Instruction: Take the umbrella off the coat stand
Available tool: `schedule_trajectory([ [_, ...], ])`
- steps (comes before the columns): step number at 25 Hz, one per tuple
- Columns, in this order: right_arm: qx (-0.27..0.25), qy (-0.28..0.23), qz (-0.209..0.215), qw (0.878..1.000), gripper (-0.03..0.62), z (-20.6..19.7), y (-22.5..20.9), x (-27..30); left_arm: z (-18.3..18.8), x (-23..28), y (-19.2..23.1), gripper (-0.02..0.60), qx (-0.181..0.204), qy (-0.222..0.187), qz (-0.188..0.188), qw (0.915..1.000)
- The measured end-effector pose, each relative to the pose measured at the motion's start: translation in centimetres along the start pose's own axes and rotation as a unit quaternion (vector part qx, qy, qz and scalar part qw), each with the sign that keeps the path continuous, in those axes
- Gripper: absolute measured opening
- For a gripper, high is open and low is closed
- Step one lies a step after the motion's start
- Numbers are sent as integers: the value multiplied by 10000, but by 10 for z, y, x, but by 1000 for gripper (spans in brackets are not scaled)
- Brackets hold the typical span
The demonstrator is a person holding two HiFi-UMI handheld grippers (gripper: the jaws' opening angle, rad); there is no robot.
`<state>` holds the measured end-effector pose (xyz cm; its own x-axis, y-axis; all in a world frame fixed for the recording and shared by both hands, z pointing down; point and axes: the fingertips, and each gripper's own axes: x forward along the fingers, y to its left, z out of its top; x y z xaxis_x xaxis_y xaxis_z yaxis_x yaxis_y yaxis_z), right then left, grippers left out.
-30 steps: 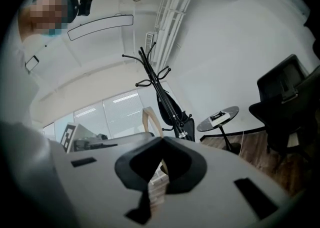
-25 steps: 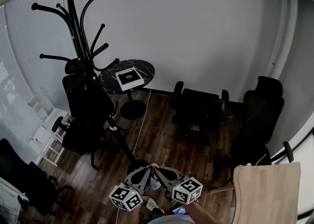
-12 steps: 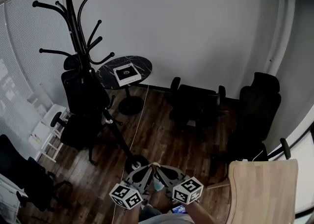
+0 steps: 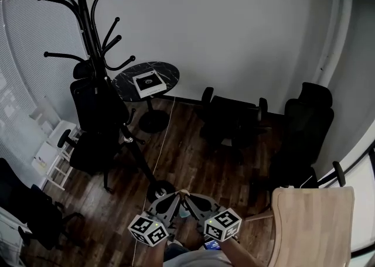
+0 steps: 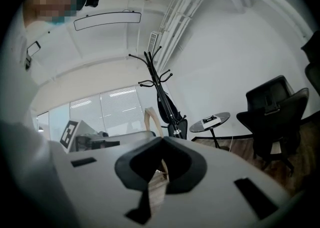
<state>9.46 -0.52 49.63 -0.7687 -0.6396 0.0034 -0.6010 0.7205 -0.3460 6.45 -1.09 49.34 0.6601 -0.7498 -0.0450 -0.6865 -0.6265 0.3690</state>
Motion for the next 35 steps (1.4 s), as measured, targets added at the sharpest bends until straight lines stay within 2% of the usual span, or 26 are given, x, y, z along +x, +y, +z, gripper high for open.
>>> schedule_trajectory([
  [10,-34,-90,-97,9999,12,4,1,3,6,-3,3,20,84,-8,-40,10000],
  [35,-145,71,-221,9996,12,-6,-3,6,-3,-4,12,20,-75,38,22,10000],
])
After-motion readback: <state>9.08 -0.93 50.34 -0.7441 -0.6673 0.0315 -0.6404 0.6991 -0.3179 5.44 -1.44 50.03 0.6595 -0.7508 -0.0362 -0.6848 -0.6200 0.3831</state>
